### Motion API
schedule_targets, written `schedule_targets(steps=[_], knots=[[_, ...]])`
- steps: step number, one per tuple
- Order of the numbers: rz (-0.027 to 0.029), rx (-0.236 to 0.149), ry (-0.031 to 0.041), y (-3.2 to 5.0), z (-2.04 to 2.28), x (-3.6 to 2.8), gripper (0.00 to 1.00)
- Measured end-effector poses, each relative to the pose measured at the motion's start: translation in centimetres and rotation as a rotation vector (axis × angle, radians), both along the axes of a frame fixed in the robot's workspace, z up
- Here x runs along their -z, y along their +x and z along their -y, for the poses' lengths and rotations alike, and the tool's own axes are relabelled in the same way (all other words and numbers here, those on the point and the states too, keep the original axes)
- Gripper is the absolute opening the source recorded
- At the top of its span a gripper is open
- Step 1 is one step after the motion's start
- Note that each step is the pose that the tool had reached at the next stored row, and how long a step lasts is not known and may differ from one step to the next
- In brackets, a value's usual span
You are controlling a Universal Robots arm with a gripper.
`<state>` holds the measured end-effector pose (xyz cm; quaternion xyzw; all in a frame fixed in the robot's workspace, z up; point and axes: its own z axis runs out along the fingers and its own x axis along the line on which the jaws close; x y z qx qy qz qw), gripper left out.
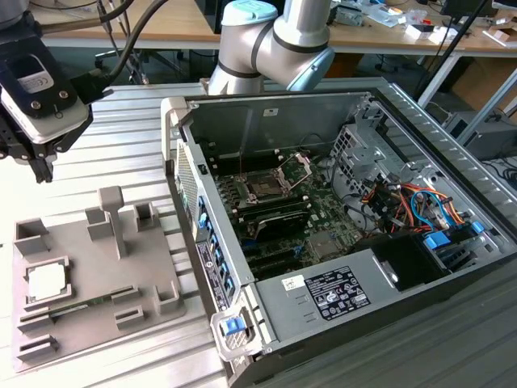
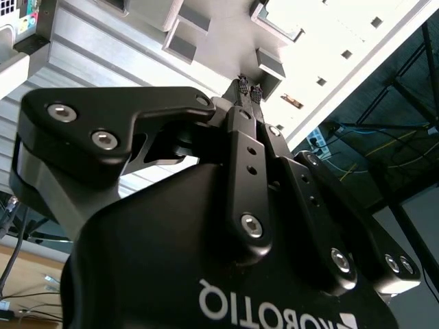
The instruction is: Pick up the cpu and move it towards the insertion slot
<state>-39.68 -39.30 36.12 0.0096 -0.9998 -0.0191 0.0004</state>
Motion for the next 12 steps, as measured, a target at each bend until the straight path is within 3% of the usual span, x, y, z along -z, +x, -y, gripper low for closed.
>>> schedule_targets(steps=[12], knots=[[0.0,0.0,0.0,-0.17,0.0,0.1,0.11]])
